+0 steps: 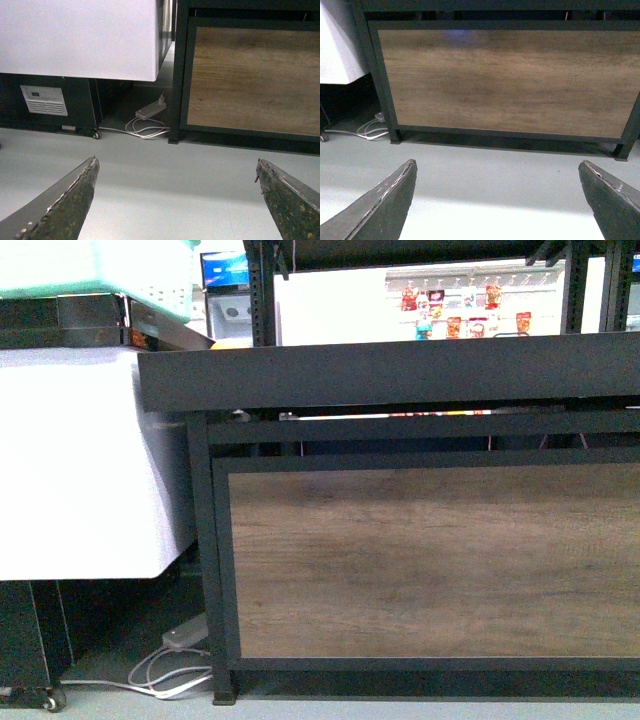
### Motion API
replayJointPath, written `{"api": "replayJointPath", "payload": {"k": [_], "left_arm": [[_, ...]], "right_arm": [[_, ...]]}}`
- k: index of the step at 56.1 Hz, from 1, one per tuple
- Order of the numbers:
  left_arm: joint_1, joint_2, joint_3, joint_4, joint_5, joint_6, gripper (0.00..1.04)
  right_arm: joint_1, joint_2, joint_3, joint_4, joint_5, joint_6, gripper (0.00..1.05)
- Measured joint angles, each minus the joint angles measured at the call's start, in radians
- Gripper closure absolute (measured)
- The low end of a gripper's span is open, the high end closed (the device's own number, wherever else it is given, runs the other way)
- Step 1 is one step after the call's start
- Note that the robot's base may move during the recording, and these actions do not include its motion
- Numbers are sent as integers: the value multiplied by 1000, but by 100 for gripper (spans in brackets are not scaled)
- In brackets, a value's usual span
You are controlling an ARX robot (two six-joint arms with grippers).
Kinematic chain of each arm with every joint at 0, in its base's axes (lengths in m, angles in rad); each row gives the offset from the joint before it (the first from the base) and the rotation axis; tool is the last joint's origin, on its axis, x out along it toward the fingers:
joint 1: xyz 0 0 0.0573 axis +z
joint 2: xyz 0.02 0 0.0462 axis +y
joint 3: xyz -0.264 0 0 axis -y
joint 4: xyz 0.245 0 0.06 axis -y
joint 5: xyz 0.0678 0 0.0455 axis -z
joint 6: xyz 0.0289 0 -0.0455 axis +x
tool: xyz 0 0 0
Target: Pick lemon from shelf
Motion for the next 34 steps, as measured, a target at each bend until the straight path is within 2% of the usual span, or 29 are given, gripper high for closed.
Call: {"api": "replayJointPath", "payload": {"k": [34], "left_arm": [[0, 0, 0, 0, 0, 0, 8]], "right_arm": [[0, 0, 0, 0, 0, 0, 7]]}}
